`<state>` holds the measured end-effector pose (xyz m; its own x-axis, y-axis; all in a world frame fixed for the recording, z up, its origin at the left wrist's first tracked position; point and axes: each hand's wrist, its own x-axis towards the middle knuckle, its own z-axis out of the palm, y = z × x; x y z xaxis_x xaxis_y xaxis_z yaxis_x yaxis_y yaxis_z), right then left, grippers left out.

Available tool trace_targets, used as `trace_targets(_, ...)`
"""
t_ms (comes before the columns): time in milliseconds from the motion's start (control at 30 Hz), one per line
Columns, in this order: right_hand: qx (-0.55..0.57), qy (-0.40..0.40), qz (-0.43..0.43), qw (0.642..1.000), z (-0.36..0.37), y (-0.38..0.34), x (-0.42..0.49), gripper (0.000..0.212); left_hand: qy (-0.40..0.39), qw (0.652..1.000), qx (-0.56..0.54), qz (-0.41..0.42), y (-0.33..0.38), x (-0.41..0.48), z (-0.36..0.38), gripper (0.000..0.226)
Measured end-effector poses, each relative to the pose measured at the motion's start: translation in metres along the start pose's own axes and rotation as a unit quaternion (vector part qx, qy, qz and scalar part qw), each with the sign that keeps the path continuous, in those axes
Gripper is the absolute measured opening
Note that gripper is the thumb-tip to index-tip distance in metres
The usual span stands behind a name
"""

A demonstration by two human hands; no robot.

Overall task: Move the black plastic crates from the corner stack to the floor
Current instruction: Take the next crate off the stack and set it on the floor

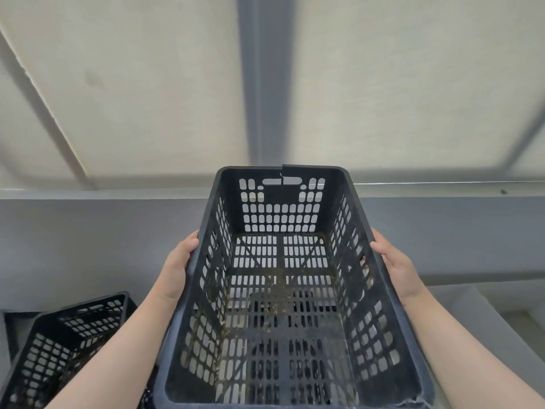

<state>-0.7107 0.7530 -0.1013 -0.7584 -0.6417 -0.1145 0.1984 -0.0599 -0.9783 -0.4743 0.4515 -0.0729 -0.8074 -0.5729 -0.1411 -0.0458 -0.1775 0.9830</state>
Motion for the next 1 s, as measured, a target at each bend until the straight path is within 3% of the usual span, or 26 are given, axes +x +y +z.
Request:
trace_targets(233,-0.022,0.03,0.035,0.999,0.018,0.016,0.006,0.044,-0.021,0.999,-0.044,-0.003,-0.016,0.02,-0.028,0.04)
trace_targets(433,-0.004,0.047,0.054,0.997,0.028,0.036,0.006,0.044,-0.007,1.0,0.004,-0.009,-0.04,0.033,-0.045,0.041)
trace_targets(600,-0.008,0.031,0.091,0.995,0.027,0.071,0.017,0.053,-0.005,0.997,0.028,-0.069,-0.08,0.047,-0.07,0.048)
trace_targets(767,-0.001,0.028,0.112,0.993,0.01,0.1,0.026,0.058,0.002,0.993,0.037,-0.116,-0.109,0.053,-0.058,0.04)
trace_targets(1000,-0.008,0.008,0.141,0.99,-0.018,0.129,0.042,0.053,0.022,0.983,0.047,-0.179,-0.146,0.076,-0.029,0.035)
